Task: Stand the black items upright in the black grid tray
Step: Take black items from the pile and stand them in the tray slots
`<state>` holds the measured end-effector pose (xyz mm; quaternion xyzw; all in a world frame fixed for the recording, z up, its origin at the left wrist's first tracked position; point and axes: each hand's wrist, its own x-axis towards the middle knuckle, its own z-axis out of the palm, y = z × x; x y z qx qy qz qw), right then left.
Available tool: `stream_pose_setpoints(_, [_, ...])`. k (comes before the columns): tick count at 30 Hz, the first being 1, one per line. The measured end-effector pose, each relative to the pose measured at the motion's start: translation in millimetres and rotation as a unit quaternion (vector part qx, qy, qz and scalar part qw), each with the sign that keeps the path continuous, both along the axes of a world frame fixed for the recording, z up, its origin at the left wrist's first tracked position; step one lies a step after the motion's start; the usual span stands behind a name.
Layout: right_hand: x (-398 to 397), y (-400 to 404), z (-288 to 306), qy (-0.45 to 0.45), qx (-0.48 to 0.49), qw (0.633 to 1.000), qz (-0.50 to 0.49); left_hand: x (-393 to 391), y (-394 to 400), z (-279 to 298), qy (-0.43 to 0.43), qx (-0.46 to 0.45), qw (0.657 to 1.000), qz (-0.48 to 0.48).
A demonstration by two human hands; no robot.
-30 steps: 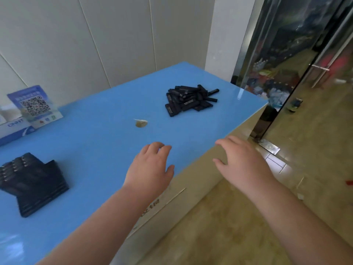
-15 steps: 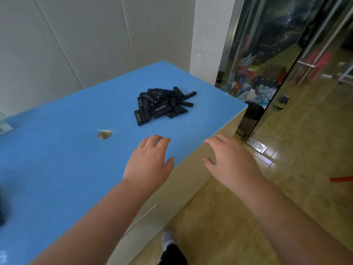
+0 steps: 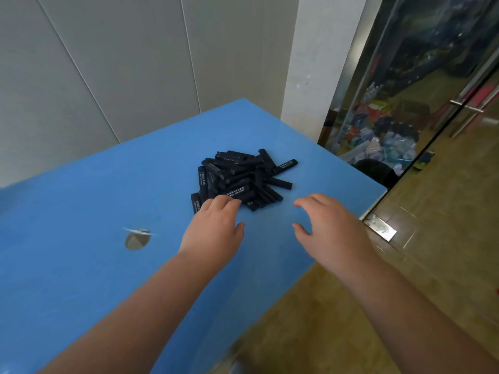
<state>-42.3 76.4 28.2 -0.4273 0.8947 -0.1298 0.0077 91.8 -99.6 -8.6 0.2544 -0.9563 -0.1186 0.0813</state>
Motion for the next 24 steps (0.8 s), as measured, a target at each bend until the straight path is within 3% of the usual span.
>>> stream_pose_setpoints(10, [-55.3, -38.0, -14.4, -0.041, 0.001, 0.998, 0.055, -43.3, -36.3, -28.7, -0.05, -0.058, 0.996, 0.041])
stream_pose_setpoints(24, [-113.9, -88.5, -32.5, -0.102, -0.018, 0.982, 0.155, -54.8, -36.3, -36.6, -0.002, -0.142, 0.987, 0.073])
